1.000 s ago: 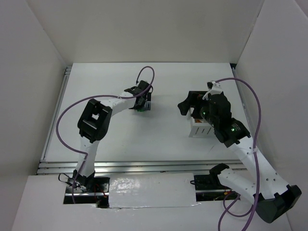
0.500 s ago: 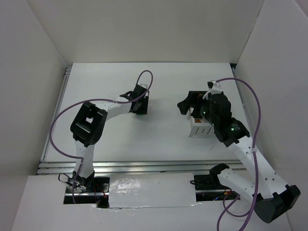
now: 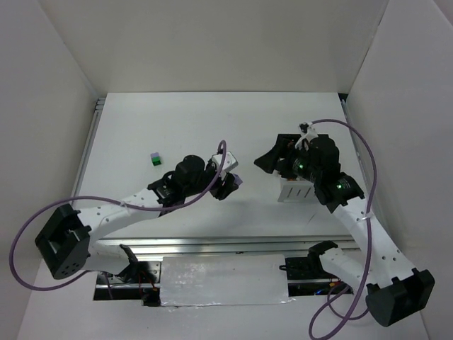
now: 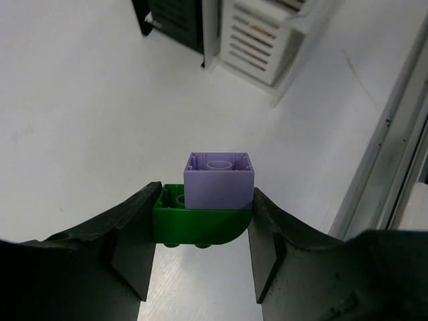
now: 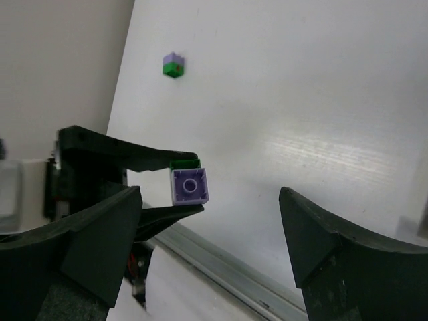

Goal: Sort the legos into containers by color

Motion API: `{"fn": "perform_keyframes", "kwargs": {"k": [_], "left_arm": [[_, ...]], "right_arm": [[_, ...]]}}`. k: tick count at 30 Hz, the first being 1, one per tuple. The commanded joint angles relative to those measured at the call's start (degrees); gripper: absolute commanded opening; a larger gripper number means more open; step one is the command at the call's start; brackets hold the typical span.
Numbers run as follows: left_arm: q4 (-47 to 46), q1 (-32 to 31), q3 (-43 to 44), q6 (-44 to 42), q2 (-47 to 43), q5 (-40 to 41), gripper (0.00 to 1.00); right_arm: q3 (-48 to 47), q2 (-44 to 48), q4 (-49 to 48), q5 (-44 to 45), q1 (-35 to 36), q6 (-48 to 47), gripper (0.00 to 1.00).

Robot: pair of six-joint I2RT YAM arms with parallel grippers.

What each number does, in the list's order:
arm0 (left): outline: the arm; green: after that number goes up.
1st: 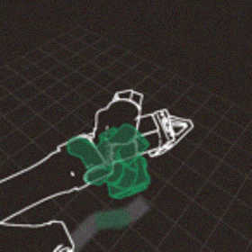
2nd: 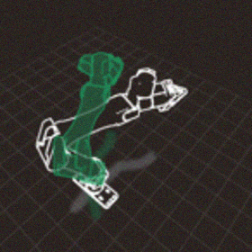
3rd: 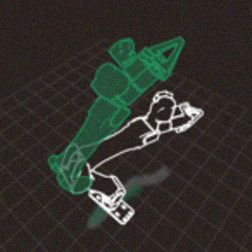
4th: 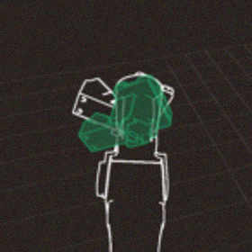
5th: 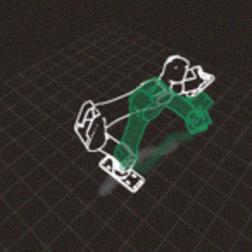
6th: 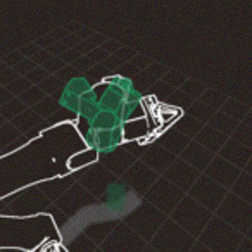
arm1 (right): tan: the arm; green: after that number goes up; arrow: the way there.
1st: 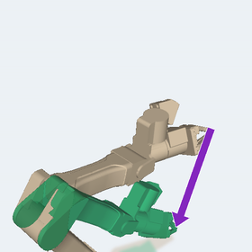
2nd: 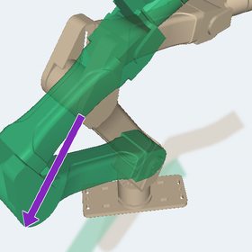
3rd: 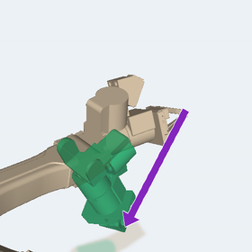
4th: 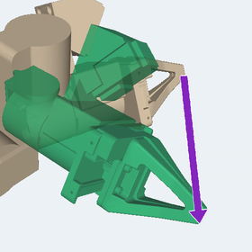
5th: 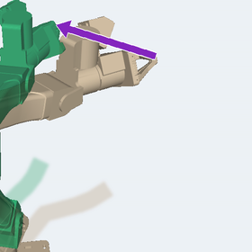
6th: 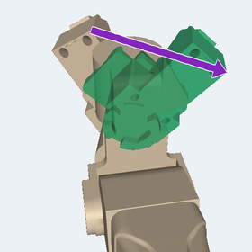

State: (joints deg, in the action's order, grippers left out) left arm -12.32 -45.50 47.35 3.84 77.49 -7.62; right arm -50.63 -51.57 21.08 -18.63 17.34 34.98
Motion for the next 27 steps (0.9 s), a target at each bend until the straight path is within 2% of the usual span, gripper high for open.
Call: {"fn": "perform_keyframes", "kwargs": {"k": [1,2,4,9,13,16,19,20,21,22,23,27], "left_arm": [[-3.42,-2.31,-0.33,-7.26,-3.83,-0.21,0.0],[-2.81,-3.45,-0.07,-8.31,-5.23,-0.29,0.0],[-1.14,-4.51,0.55,-9.63,-6.47,-0.29,0.0],[0.8,-6.8,2.04,-11.04,-9.38,0.15,0.0],[2.38,-7.76,3.36,-11.57,-9.56,0.06,0.0],[2.47,-8.55,3.8,-11.75,-9.29,-0.12,0.0],[2.38,-9.0,3.98,-11.75,-9.03,0.23,0.0],[2.04,-9.08,3.8,-11.75,-9.11,0.67,0.0],[1.95,-9.17,3.71,-11.75,-9.11,1.02,0.0],[1.95,-9.26,3.71,-11.83,-9.38,1.37,0.0],[2.12,-9.17,3.71,-11.92,-9.38,2.33,0.0],[3.26,-9.26,3.54,-12.01,-9.64,3.4,0.0]], "right_arm": [[-0.34,0.07,0.97,-1.87,5.14,0.53,0.9],[0.0,-0.11,1.15,-1.06,8.9,0.7,0.9],[0.36,-0.2,1.42,-0.7,10.86,0.96,0.9],[2.82,0.94,-0.34,-3.42,13.15,2.63,0.89],[2.82,0.07,-0.6,-1.76,15.96,2.99,0.88],[3.34,-1.51,-1.92,-1.58,17.63,3.16,0.83],[3.35,-2.74,-3.24,-2.11,18.86,3.6,0.65],[3.26,-2.92,-3.24,-2.11,19.13,3.51,0.42],[3.26,-3.01,-3.24,-2.28,19.13,3.43,0.28],[3.17,-2.92,-3.07,-2.02,19.13,3.43,0.19],[3.17,-2.66,-2.98,-1.67,19.13,3.25,0.02],[2.99,0.23,-1.74,3.67,19.13,1.76,0.0]]}}
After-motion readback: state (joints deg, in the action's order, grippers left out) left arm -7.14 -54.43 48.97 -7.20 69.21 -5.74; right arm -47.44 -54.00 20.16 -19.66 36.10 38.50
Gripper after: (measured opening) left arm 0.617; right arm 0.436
